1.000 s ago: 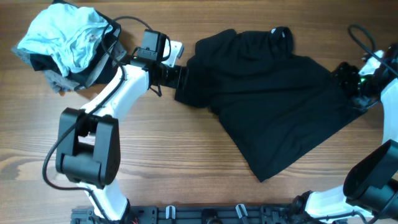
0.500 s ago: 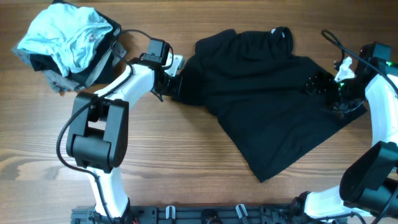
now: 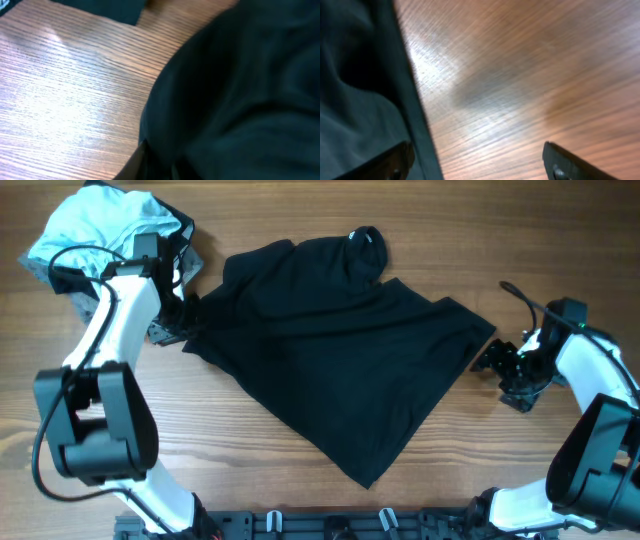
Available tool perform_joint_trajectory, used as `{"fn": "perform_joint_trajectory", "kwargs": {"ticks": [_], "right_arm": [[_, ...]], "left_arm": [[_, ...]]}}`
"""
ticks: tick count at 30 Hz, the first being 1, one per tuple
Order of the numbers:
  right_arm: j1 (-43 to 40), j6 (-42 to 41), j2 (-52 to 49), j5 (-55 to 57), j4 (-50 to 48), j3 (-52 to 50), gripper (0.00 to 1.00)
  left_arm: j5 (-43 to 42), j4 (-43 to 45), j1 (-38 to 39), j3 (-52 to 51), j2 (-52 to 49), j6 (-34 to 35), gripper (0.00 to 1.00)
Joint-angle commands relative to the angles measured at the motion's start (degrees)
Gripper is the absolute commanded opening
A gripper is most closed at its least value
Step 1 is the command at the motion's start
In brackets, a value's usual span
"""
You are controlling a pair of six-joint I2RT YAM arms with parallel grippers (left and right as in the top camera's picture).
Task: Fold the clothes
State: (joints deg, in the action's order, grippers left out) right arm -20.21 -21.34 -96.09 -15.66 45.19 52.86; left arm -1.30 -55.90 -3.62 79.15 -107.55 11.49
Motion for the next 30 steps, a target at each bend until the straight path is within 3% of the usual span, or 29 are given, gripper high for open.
{"fn": "perform_joint_trajectory", "kwargs": {"ticks": [1, 4, 8, 10, 13, 16, 18, 20, 24, 25, 26, 27, 28, 30], "right_arm": [[2.03, 1.44, 0.61, -8.94, -5.42, -4.81, 0.88], [4.70, 0.17, 0.61, -8.98, -11.13, -8.22, 0.84], [7.85, -3.67, 0.61, -7.17, -19.71, -11.37, 0.63], [8.39, -6.08, 0.61, -6.58, -23.43, -11.41, 0.27], [8.24, -6.82, 0.63, -3.74, -24.76, -11.39, 0.06], [7.04, -7.08, 0.63, 3.02, -24.70, -10.16, 0.04], [3.91, -6.43, 0.63, 8.48, -23.96, -6.88, 0.04], [-2.08, -3.67, 0.63, 13.16, -23.02, 0.15, 0.04], [-11.87, 0.33, 0.63, 14.51, -21.27, 13.33, 0.04], [-13.92, 0.33, 0.63, 13.51, -20.59, 16.39, 0.09], [-16.72, 0.35, 0.74, 10.27, -19.74, 20.61, 0.63], [-18.23, 0.33, 0.74, 7.08, -18.05, 23.26, 0.76], [-19.10, 0.33, 0.81, 4.02, -16.55, 24.96, 0.80], [-19.98, 0.33, 1.11, -2.01, -13.94, 26.69, 1.00]], "left_arm": [[0.74, -0.09, 1.73, 0.79, 1.14, 1.01, 0.22], [0.74, 0.13, 2.62, 0.79, 1.14, 1.01, 0.31], [0.74, -0.02, 3.04, 0.79, 1.14, 0.98, 0.34], [0.76, -0.52, 3.04, 0.79, 1.14, 0.98, 0.36], [0.79, -0.81, 2.99, 0.79, 1.14, 0.94, 0.38], [0.79, -0.94, 2.97, 0.79, 1.14, 0.94, 0.43], [0.76, -0.90, 2.99, 0.79, 1.14, 0.94, 0.52], [0.74, -0.90, 2.99, 0.79, 1.14, 0.94, 0.66], [0.46, -0.74, 3.15, 0.79, 1.14, 0.96, 0.73], [-0.35, -0.59, 3.19, 0.79, 1.14, 0.96, 0.74], [-2.60, 0.02, 3.26, 0.79, 1.14, 0.94, 0.74], [-4.66, 0.92, 3.32, 0.79, 1.14, 0.92, 0.75], [-6.78, 1.99, 3.52, 0.79, 1.14, 0.52, 0.76], [-10.75, 4.24, 4.13, 0.79, 1.14, -1.97, 0.78]]}}
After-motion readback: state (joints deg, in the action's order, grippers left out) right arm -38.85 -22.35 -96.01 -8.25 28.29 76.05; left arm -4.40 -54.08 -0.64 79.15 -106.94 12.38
